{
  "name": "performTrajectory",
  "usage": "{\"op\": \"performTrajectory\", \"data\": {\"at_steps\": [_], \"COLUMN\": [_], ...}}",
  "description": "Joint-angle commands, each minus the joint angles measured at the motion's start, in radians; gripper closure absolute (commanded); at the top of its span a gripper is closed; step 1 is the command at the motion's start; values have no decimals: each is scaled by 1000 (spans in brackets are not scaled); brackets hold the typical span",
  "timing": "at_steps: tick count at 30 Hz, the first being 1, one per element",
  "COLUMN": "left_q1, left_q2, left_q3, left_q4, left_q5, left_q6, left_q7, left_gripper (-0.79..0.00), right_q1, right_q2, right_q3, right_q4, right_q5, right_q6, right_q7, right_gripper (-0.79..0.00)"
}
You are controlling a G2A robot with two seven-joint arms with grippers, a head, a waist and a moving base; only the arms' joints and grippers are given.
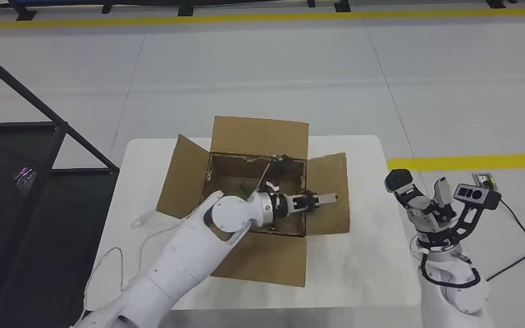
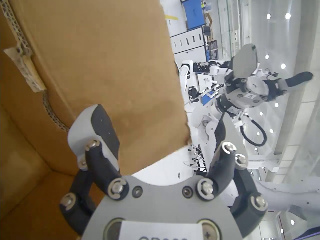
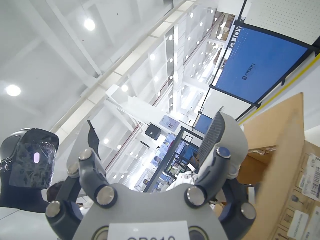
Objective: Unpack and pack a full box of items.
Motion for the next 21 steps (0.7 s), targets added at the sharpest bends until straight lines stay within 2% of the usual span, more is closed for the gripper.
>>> {"op": "performTrajectory", "data": {"at_steps": [1, 6, 12, 17, 21], "left_q1": [-26, -69, -92, -90, -58], "left_q2": [-26, -76, -106, -106, -79], "left_q3": [32, 70, 67, 37, -23], "left_q4": [56, 153, 204, 186, 109], "left_q5": [-8, -29, -52, -35, -11], "left_q6": [1, -25, -72, -114, -138], "left_q7": [1, 0, -18, -10, -12], "left_gripper": [-785, -785, -785, -785, -785], "right_q1": [-8, -11, -3, -3, -4], "right_q2": [3, 9, 11, 11, 12], "right_q3": [3, 8, 3, 3, 3], "right_q4": [-1, 5, 15, 15, 6], "right_q5": [-1, 2, 22, 22, 13], "right_q6": [0, 12, 47, 47, 47], "right_q7": [-2, -10, -26, -26, -33], "right_gripper": [-785, -785, -785, -785, -785]}}
